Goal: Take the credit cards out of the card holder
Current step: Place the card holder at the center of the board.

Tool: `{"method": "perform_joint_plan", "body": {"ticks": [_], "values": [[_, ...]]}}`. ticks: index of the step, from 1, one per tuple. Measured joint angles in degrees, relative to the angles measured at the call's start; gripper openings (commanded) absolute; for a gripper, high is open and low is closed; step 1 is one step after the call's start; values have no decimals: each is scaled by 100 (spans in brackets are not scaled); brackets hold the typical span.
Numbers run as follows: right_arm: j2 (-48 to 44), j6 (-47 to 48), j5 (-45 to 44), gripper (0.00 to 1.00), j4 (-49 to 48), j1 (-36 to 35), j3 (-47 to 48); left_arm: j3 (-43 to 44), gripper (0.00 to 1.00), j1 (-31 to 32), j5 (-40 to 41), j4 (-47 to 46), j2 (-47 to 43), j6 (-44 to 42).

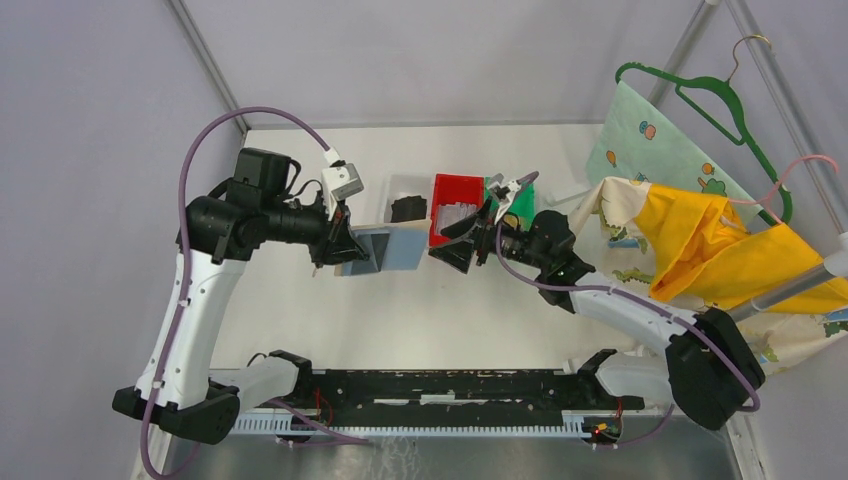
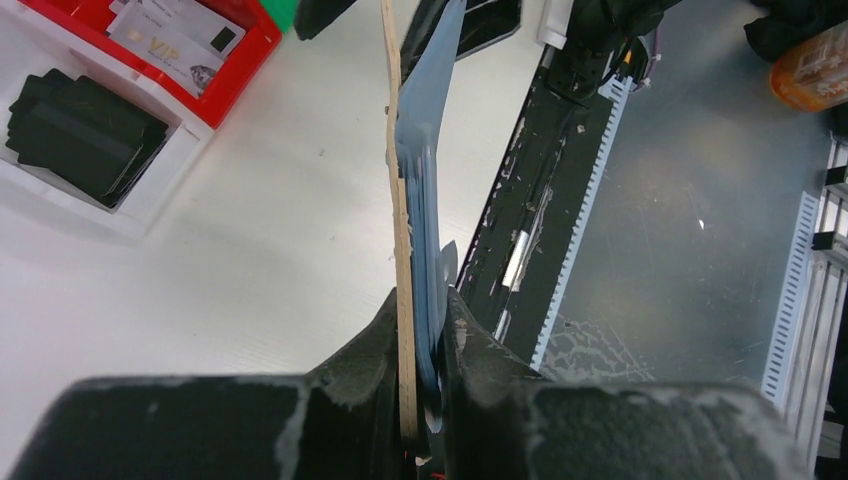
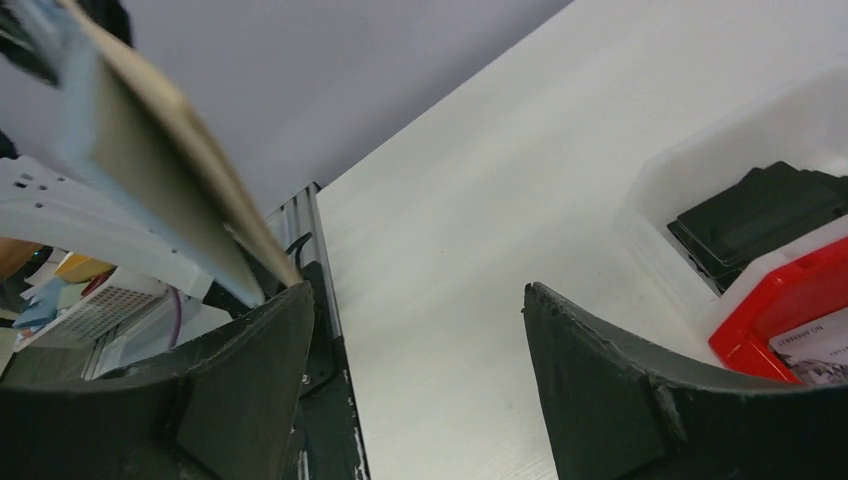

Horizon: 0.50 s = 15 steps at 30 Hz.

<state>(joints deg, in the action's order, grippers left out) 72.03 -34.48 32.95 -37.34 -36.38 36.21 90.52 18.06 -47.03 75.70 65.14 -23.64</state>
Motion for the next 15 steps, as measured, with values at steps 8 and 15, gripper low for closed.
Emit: {"method": "perform_joint_plan", "body": {"ticks": [8,15], "values": [[-881,-125,282,86,-372,0,-280,-424,2,0,63,48,-68,-551],[-1405,57,214,87,149,0,-605,-1185,2,2,352,17,-7,-1099]]}}
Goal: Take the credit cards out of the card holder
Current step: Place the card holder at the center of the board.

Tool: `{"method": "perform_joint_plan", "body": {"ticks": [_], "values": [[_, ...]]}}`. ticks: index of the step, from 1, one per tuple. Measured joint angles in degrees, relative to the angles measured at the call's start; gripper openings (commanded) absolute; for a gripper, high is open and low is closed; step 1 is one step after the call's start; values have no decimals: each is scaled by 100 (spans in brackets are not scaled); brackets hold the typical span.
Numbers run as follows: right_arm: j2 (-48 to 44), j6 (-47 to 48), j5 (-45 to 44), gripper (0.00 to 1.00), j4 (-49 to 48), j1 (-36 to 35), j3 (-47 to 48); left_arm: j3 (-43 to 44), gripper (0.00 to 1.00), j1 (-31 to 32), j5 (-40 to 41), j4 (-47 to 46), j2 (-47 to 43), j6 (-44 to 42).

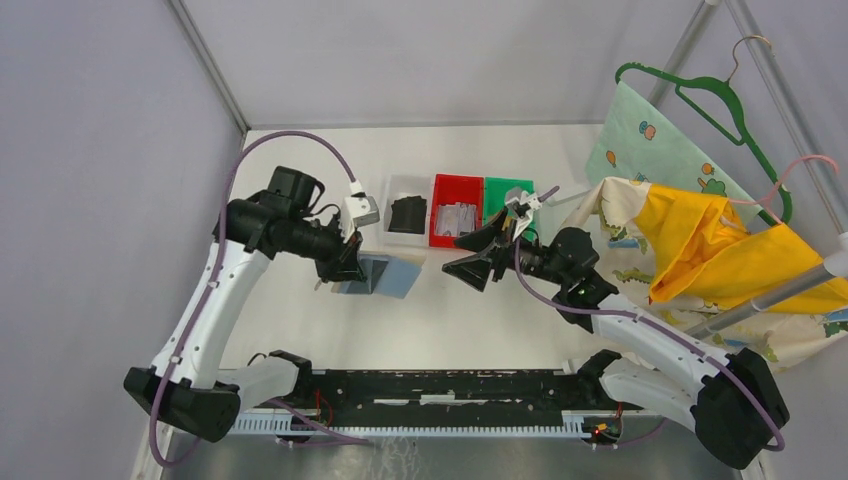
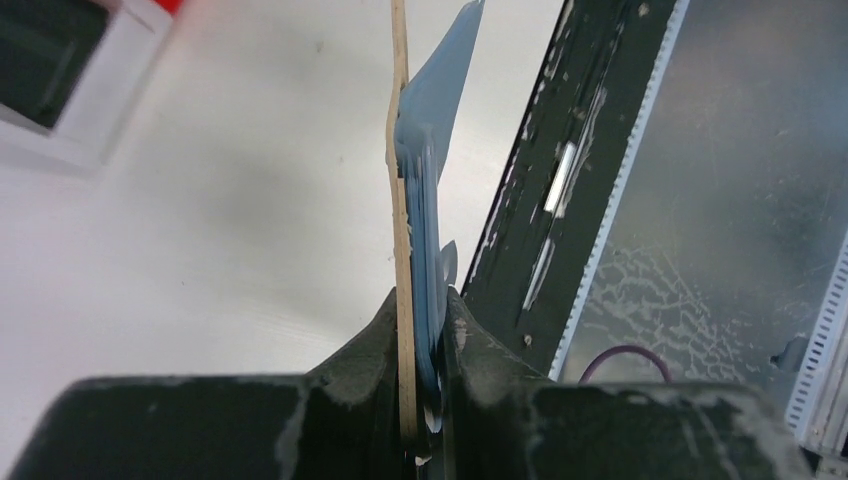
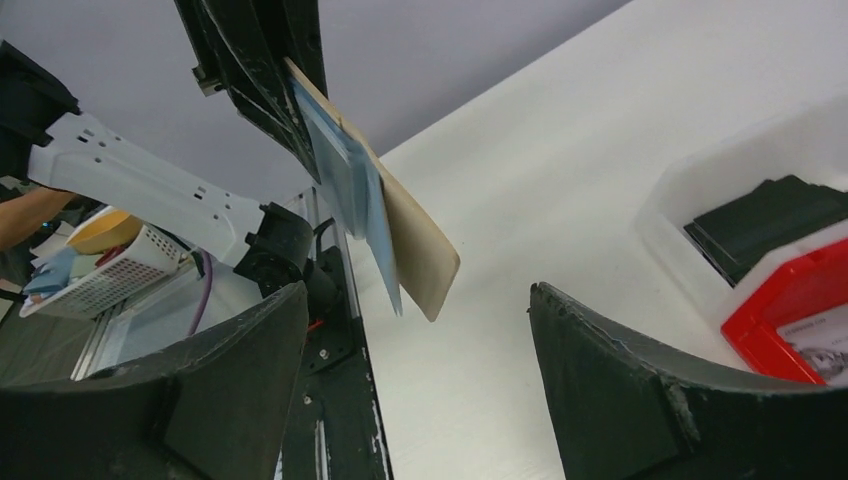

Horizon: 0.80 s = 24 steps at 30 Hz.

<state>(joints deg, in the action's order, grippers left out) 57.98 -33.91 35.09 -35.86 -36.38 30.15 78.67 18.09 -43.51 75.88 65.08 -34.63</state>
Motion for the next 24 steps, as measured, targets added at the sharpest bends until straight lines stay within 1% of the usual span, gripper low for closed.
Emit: {"method": "perform_joint_plan", "body": {"ticks": [1,3,4,8,13,17,19,20,21,22,23,24], "values": [[-50,70,-48,88,168,0,-4,-160,2,0,68,-24,39,-46],[-111,210,-184,97,490,0,-4,-503,2,7,310,-162,197,-140],[-131,293,-269,98,686,0,-2,-667,2,7,448,-275,297,-162],[-162,601,-551,98,1408,-28,-2,-1106,2,79,944,-730,695,-227],[-308,905,-935,98,2065,-37,50,-1541,3,372,1648,-1471,1119,-243],[-306,1128,-1261,98,2463,-37,94,-1639,11,507,2275,-2096,1622,-199],[-306,1257,-1464,98,2673,-39,96,-1637,18,518,2527,-2365,1899,-94],[-306,1325,-1600,98,2778,-39,96,-1637,23,518,2623,-2483,2020,-26],[-308,1388,-1746,98,2872,-39,96,-1637,38,518,2734,-2603,2131,35],[-319,1469,-1945,98,2999,-39,98,-1637,61,518,2809,-2699,2197,98],[-343,1532,-2157,98,3119,-39,96,-1637,70,518,2885,-2841,2258,184],[-376,1580,-2304,98,3206,-39,96,-1641,76,518,2920,-2946,2267,208]]}}
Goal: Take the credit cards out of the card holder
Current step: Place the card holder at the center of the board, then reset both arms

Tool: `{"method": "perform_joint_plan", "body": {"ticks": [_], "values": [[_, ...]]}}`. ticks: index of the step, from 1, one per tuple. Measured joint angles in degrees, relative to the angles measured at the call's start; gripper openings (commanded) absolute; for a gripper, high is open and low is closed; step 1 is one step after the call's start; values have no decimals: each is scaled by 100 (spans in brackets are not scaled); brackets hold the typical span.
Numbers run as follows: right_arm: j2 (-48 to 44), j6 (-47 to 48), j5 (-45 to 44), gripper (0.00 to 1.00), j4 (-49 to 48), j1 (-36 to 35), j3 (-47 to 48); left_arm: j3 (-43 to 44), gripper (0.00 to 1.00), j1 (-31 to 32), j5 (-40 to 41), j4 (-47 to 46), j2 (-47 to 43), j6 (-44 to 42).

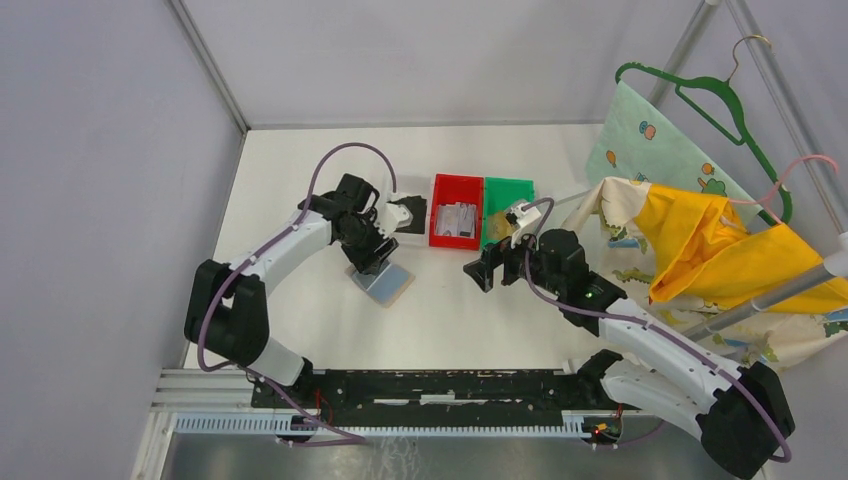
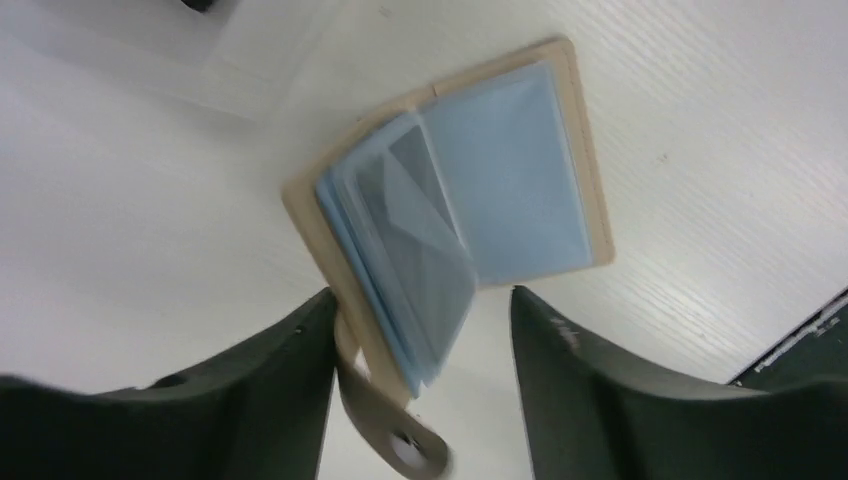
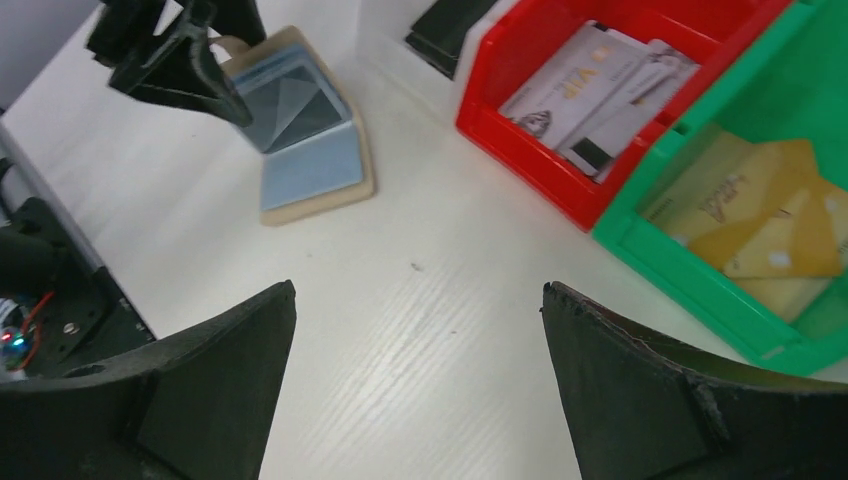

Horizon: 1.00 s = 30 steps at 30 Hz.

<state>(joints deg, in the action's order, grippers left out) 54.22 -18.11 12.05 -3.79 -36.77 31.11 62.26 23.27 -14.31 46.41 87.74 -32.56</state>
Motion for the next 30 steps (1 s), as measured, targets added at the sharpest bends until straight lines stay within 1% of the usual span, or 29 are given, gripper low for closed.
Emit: {"method": "perform_joint_plan", "body": {"ticks": [2,3,5,8,12,16,20,22,24,28,30], "values": [[-111,68,-348,98,144,2,-9,-42,98,0,66,-297,-28,157],[-197,94,-533,98,201,2,-22,-96,99,-4,79,-492,-59,216],[-363,109,-815,98,256,13,-63,-240,100,-22,72,-796,-146,343],[-511,105,-1204,98,330,68,-103,-299,100,-98,28,-1016,-254,584],[-577,79,-1821,98,518,243,-151,-114,100,-402,-358,-973,-459,852],[-599,28,-2590,98,693,518,-262,186,100,-1189,-979,-922,-787,1075],[-763,70,-3421,98,612,719,-651,223,100,-2044,-1202,-979,-1091,1119],[-745,155,-3687,98,575,835,-752,55,100,-2328,-1224,-1215,-1204,1123],[-728,345,-3982,98,343,946,-896,-317,100,-2542,-1139,-1576,-1366,1154],[-737,737,-4629,98,-417,1147,-1447,-1001,100,-2975,-1134,-2291,-1534,1329],[-721,822,-4854,98,-739,1475,-1768,-1329,100,-3237,-1145,-2863,-1534,1484]]}}
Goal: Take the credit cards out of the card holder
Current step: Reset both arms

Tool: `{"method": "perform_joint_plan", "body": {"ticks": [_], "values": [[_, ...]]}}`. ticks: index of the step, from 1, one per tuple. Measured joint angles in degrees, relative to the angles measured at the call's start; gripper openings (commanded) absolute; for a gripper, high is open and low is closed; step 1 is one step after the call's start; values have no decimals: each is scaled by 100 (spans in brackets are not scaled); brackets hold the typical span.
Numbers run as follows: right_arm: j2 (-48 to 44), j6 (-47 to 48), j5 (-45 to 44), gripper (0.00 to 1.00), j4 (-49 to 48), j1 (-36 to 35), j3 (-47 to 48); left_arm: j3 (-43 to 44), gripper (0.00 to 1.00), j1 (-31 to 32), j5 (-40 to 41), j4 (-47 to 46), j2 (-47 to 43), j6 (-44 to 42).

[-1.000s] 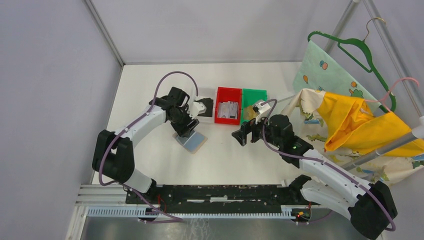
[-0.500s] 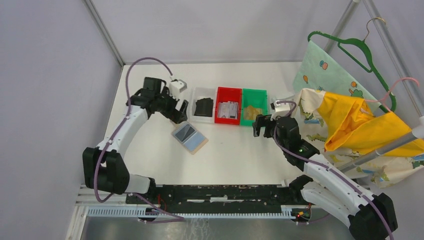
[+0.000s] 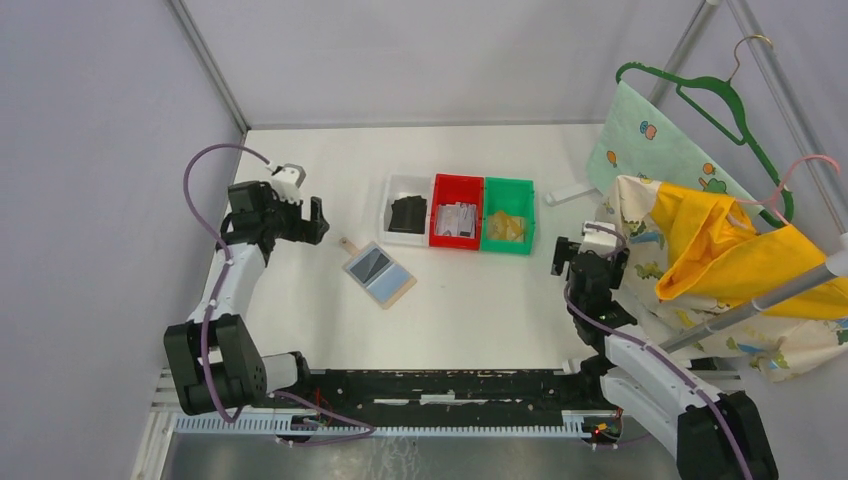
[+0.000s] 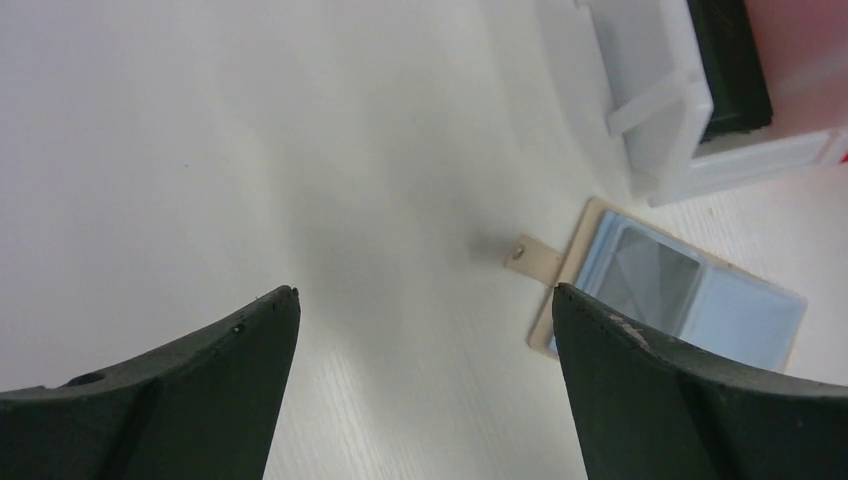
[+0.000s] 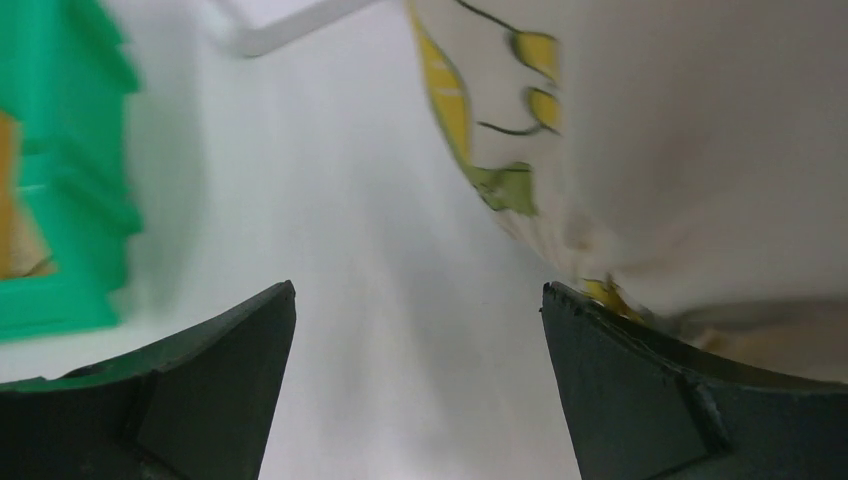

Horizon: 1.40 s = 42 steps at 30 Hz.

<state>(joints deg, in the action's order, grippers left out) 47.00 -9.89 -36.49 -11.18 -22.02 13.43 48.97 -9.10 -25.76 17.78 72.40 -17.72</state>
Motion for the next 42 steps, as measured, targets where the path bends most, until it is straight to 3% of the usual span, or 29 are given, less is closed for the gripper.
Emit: {"method": "perform_joint_plan", "body": {"ticks": [5,10,16,25,31,37,42], "values": [[313,57,-350,98,-920,1010,-470,-970,100,-511,-96,-1735,55,664],[831,334,-879,98,-2575,1279,-1228,-1508,100,-551,-350,-3189,581,1213],[1707,713,-809,98,-3882,1416,-1283,-1786,100,-551,-468,-4780,1121,1668],[2293,1128,-452,98,-5543,1421,-1283,-1976,100,-551,-396,-5543,1231,1838],[2396,1272,-221,98,-6220,1421,-1285,-2732,100,-518,-216,-6520,1403,1908],[2396,1478,170,98,-7051,1423,-1285,-3622,100,201,468,-7353,1244,1725],[2490,1668,564,98,-7410,1425,-1285,-3611,100,382,793,-7538,1226,1659]]}}
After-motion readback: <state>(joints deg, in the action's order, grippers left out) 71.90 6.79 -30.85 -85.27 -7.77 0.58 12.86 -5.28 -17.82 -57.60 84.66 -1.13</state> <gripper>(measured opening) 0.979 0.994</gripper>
